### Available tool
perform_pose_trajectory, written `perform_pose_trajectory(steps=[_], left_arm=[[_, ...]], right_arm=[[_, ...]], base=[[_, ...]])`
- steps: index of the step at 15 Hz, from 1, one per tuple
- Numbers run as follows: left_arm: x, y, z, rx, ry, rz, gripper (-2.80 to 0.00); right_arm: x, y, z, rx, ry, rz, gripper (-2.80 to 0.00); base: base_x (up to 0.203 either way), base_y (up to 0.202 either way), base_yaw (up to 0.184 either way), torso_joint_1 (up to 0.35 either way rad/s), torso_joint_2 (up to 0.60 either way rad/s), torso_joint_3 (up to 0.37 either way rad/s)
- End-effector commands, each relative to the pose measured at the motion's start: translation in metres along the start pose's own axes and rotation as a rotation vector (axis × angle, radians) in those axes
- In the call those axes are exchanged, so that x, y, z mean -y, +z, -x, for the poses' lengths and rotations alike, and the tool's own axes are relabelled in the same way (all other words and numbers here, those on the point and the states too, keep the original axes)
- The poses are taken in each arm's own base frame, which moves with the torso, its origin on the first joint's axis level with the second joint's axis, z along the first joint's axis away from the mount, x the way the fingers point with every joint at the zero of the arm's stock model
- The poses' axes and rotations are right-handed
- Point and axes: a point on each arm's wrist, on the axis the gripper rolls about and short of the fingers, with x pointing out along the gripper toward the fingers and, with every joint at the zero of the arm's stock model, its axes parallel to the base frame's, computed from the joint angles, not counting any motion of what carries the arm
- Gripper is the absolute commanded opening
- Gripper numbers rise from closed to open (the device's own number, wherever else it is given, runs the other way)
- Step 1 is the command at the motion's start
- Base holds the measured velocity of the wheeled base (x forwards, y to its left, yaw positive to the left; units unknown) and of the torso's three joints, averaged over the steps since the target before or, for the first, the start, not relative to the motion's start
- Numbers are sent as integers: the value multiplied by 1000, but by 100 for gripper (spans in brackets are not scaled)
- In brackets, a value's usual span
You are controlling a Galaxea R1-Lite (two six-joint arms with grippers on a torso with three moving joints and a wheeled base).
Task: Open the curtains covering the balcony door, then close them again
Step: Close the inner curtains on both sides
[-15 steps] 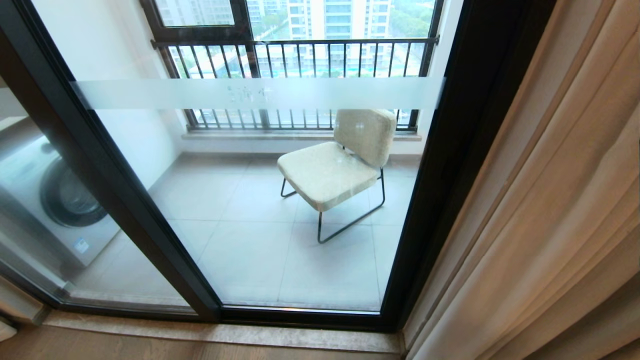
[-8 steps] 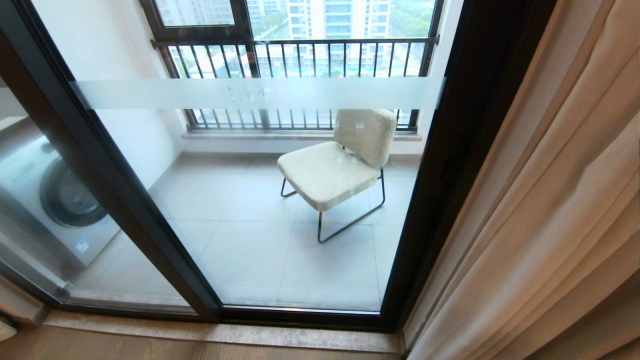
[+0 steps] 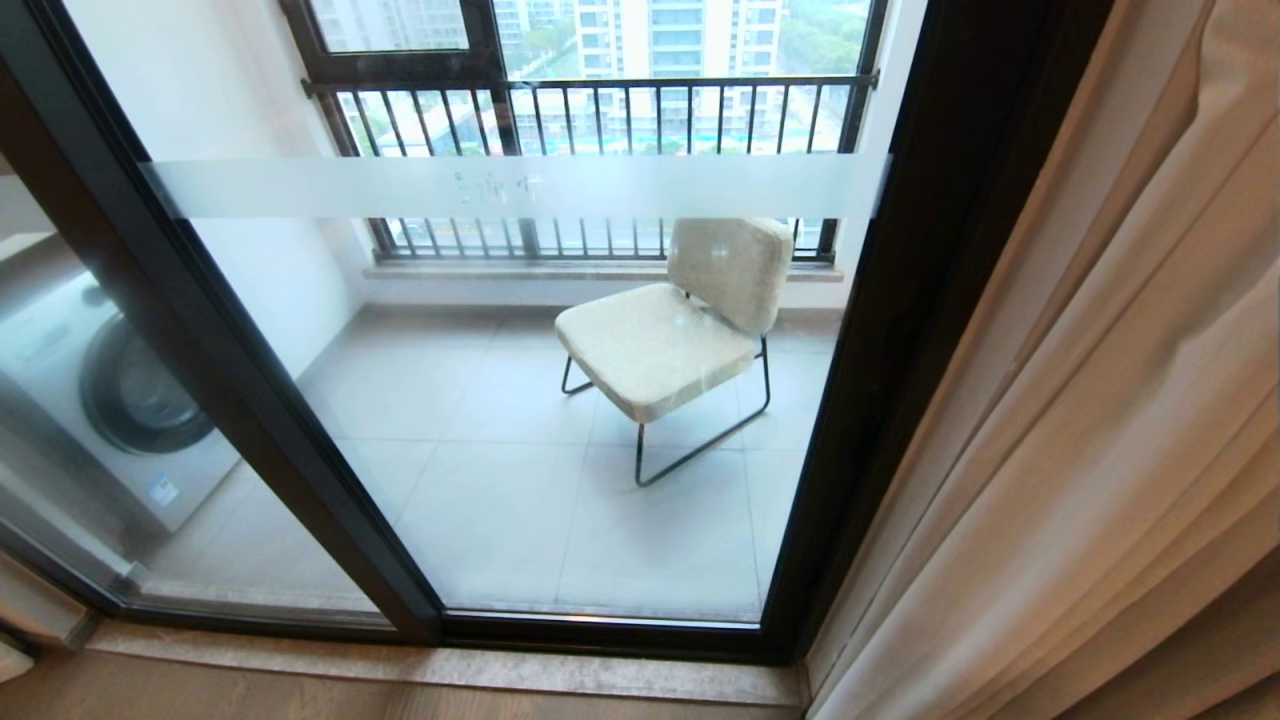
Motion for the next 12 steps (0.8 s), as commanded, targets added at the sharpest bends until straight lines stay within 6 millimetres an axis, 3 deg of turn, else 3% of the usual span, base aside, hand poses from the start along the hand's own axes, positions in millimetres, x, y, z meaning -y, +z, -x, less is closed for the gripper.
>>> perform_pose_trajectory(steps=[1,4,12], left_arm=[[0,0,0,1,0,0,-280],[0,0,0,1,0,0,-280],[0,0,0,1,0,0,-280]], right_arm=[[-10,10,13,15,37,-6,-280],[-24,3,27,-28,97,15,-280],[-35,-8,24,-58,164,9,-280]], base=[[0,0,0,0,0,0],[0,0,0,0,0,0],[0,0,0,0,0,0]])
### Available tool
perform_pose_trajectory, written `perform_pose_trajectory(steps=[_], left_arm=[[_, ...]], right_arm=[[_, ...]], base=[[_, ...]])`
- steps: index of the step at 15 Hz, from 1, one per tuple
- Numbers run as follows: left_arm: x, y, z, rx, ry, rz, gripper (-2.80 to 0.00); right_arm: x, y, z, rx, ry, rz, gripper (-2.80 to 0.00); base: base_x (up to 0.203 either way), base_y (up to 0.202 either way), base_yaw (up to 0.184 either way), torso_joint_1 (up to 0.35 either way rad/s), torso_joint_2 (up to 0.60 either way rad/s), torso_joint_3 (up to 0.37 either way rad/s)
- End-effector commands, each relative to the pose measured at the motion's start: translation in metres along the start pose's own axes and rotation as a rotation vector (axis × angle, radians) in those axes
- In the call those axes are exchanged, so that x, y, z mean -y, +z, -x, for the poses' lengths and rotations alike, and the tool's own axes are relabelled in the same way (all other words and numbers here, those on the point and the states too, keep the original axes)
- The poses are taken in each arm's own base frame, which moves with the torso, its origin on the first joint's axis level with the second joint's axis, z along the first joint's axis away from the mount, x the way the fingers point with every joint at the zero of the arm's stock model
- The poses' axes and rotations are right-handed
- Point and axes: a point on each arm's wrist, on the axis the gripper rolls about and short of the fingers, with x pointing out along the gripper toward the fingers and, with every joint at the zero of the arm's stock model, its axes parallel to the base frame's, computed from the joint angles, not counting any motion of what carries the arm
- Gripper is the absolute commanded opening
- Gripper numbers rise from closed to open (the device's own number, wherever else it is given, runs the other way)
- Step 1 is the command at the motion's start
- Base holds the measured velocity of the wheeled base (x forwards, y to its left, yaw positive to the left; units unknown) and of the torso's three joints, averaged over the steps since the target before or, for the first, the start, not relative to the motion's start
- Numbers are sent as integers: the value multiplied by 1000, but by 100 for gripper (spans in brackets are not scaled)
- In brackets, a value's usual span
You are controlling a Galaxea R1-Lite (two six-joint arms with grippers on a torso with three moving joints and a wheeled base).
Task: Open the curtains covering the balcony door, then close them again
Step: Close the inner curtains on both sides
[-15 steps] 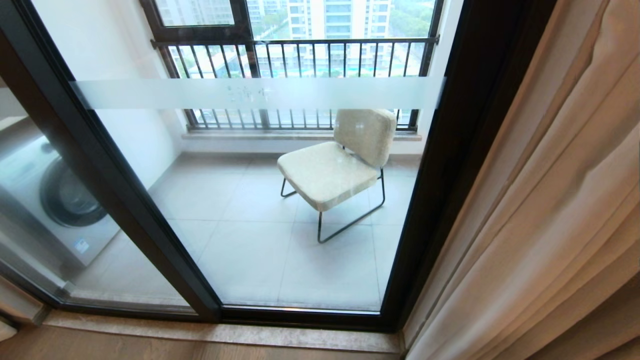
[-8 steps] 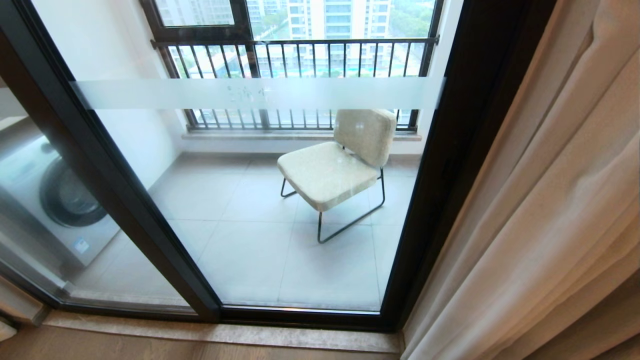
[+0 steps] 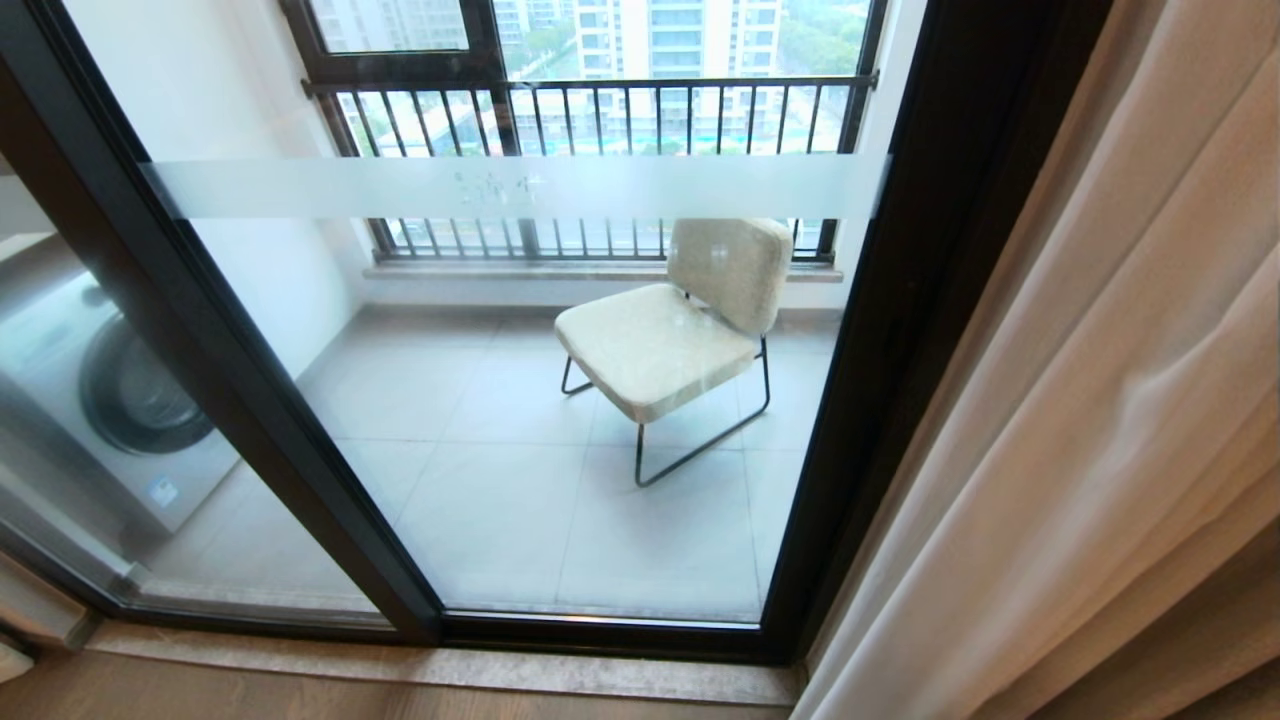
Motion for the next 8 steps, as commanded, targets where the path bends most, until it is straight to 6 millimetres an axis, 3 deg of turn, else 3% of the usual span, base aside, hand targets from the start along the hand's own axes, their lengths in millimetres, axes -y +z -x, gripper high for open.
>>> perform_pose_trajectory(steps=[1,8], left_arm=[[0,0,0,1,1,1,-280],[0,0,0,1,1,1,-280]], right_arm=[[1,-7,-1,-22,0,-4,-280],[1,-20,3,-66,-9,-8,-280]], base=[[0,0,0,0,0,0],[0,0,0,0,0,0]])
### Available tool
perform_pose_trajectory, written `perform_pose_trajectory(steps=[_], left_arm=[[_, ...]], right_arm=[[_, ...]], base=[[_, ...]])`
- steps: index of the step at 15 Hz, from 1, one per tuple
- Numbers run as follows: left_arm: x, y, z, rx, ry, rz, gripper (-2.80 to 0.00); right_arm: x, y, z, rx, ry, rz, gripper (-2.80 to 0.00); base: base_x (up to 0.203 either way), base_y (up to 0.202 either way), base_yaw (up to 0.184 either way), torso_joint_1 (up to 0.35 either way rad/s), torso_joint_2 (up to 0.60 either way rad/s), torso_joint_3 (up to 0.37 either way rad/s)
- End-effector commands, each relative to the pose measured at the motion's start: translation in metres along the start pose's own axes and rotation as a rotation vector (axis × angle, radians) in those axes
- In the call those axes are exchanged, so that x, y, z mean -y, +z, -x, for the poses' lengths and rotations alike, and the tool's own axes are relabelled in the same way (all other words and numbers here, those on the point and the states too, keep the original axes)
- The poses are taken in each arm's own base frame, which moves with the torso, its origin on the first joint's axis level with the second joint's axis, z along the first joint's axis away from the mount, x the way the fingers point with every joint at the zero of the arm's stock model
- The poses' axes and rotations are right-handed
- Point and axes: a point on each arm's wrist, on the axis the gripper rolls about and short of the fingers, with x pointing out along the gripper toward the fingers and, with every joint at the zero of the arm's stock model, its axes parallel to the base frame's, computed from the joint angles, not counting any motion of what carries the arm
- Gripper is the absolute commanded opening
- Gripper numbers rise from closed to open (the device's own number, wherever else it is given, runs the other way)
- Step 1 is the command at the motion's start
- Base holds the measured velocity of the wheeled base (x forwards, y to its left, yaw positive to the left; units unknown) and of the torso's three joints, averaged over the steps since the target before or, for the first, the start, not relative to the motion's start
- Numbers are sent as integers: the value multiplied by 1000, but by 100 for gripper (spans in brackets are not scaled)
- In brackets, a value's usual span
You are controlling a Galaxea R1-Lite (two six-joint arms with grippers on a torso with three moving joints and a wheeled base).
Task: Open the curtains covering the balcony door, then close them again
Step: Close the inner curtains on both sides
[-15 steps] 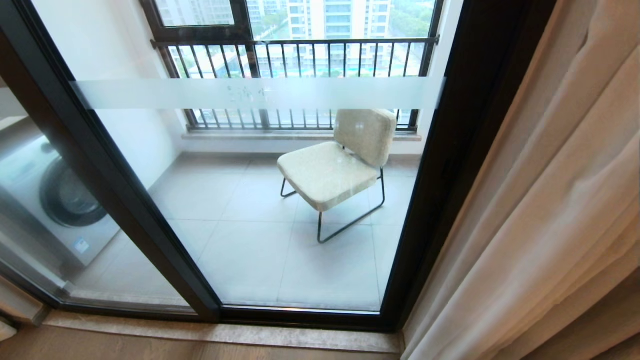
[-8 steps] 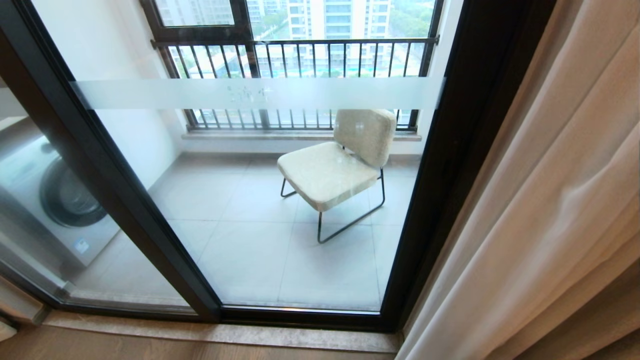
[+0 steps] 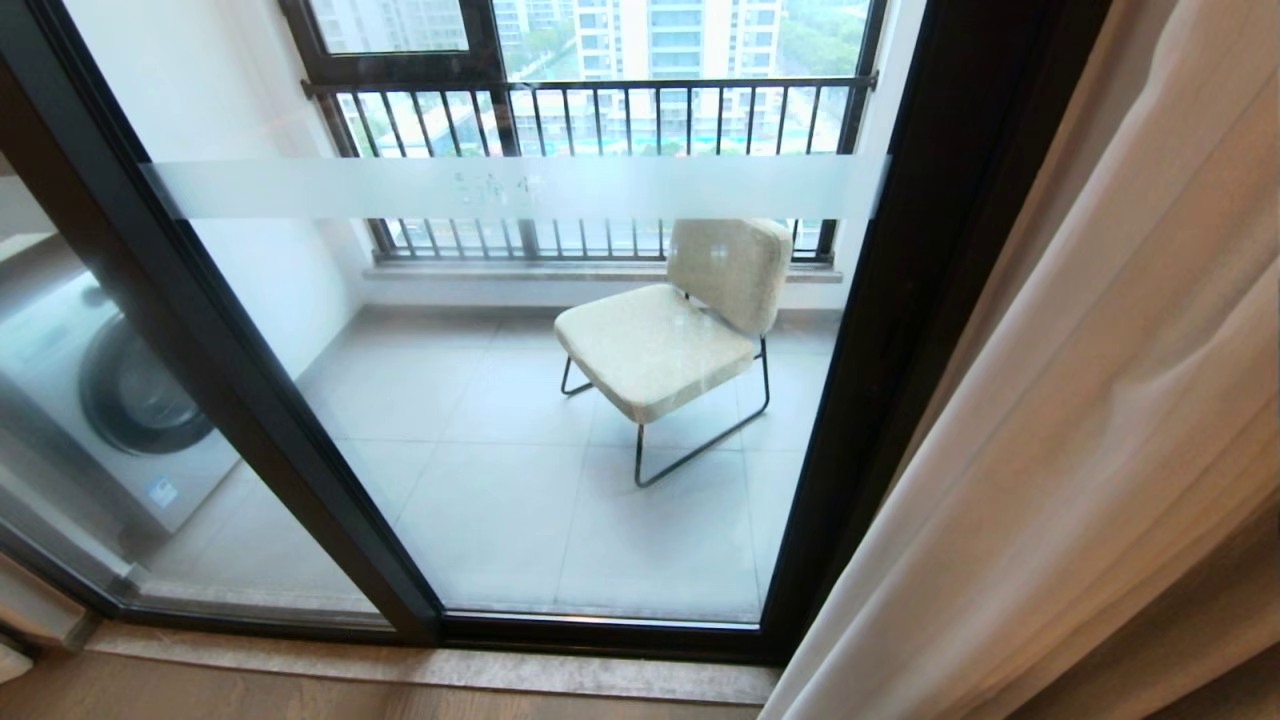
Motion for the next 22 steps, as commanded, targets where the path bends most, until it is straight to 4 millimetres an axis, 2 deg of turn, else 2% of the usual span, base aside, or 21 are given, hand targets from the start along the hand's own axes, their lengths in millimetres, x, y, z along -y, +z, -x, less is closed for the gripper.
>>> perform_pose_trajectory(steps=[1,6,18,22], left_arm=[[0,0,0,1,0,1,-280],[0,0,0,0,-3,1,-280],[0,0,0,1,-1,1,-280],[0,0,0,1,-1,1,-280]], right_arm=[[0,-5,0,-18,-4,-2,-280],[2,-7,1,-22,-57,-3,-280],[2,-11,1,-35,-58,-6,-280],[2,-12,0,-38,-58,-8,-280]], base=[[0,0,0,0,0,0],[0,0,0,0,0,0],[0,0,0,0,0,0],[1,157,-1,6,3,2]])
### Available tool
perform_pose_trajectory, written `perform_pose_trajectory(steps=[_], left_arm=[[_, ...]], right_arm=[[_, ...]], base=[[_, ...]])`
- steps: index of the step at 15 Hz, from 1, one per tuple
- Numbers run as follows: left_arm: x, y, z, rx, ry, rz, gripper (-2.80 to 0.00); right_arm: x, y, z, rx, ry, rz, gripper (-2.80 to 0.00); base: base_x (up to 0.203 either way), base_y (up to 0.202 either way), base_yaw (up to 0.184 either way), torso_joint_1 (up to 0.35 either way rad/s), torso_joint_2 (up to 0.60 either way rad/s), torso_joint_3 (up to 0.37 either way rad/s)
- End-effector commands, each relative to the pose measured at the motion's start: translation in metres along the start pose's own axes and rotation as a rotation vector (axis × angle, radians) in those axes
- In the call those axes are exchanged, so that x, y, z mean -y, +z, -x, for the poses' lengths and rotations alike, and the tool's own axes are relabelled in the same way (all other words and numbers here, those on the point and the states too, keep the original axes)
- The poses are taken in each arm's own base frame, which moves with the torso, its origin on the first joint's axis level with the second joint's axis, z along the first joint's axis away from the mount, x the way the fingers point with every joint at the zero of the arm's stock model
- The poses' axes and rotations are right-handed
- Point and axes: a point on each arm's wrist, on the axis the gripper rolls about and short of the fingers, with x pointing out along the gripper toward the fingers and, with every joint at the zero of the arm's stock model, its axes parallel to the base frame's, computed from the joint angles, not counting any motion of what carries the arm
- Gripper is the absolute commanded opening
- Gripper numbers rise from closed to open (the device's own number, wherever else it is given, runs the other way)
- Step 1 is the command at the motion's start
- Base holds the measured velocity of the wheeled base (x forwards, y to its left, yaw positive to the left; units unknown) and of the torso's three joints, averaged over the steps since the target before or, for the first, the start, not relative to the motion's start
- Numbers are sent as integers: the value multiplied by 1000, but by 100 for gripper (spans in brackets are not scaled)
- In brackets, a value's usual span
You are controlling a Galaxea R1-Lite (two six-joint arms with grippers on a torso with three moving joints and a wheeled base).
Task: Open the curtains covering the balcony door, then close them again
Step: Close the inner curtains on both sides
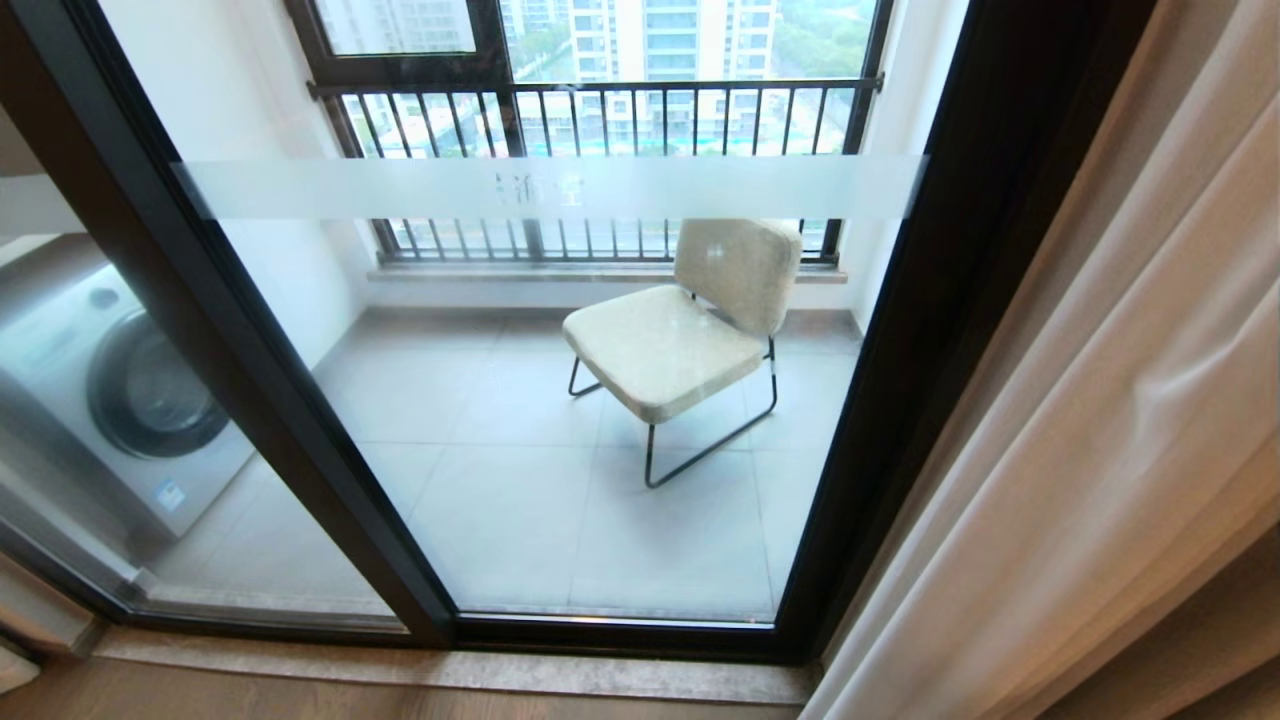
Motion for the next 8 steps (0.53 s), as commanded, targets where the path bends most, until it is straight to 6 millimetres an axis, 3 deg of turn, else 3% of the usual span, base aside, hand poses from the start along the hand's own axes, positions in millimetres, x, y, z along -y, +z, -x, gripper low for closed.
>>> perform_pose_trajectory(steps=[1,8], left_arm=[[0,0,0,1,0,0,-280],[0,0,0,1,-1,0,-280]], right_arm=[[0,-1,-2,-1,0,0,-280],[1,-6,-11,-16,0,3,-280]], base=[[0,198,2,-2,7,2],[0,191,-1,3,2,3]])
